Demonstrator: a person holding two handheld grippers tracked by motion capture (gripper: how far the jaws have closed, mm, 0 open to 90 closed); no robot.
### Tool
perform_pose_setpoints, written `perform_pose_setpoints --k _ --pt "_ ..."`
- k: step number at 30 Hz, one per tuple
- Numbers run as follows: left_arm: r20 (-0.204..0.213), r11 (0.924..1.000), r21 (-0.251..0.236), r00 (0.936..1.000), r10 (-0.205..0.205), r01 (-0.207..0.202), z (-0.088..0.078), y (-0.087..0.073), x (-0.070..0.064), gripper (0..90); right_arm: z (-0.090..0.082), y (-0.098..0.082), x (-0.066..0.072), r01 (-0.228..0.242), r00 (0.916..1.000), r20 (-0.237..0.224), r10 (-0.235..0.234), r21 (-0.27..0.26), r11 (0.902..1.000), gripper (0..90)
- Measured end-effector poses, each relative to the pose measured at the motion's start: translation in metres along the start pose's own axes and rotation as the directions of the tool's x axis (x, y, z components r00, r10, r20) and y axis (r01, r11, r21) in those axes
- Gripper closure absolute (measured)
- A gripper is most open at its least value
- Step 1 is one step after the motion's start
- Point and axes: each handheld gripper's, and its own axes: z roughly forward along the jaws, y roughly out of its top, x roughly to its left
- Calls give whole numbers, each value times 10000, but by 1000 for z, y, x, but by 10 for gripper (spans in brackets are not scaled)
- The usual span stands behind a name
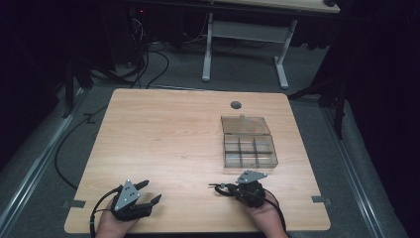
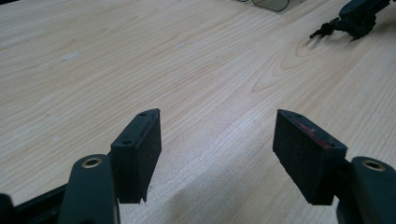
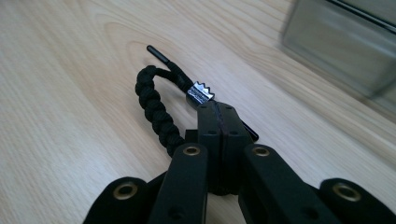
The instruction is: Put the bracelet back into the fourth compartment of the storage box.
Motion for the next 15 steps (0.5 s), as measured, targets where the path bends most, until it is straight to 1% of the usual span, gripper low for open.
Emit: perform_pose_setpoints --k 1,2,4,9,11,14,15 --pt "6 10000 3 10000 2 -2 0 0 0 330 -3 -2 -4 -60 10000 75 61 -14 10000 898" --pt "22 10000 25 10000 -5 5 0 0 0 330 -7 -6 -10 -193 9996 206 194 -51 9998 899" --pt "10 10000 29 10000 -3 3 0 0 0 330 -13 -10 -17 -390 9985 389 393 -76 9992 898" --pt "9 10000 39 10000 10 -10 0 0 0 331 -26 -23 -35 -931 9923 809 943 -185 9955 898" --pt "21 10000 52 10000 7 -7 0 0 0 331 -30 -27 -39 -1106 9896 905 1122 -222 9936 898" --pt "14 10000 72 10000 20 -20 1 0 0 331 -32 -29 -41 -1166 9895 836 1182 -236 9929 897" --pt "10 10000 91 10000 29 -29 1 0 0 331 -35 -29 -42 -1171 9889 880 1200 -371 9924 896"
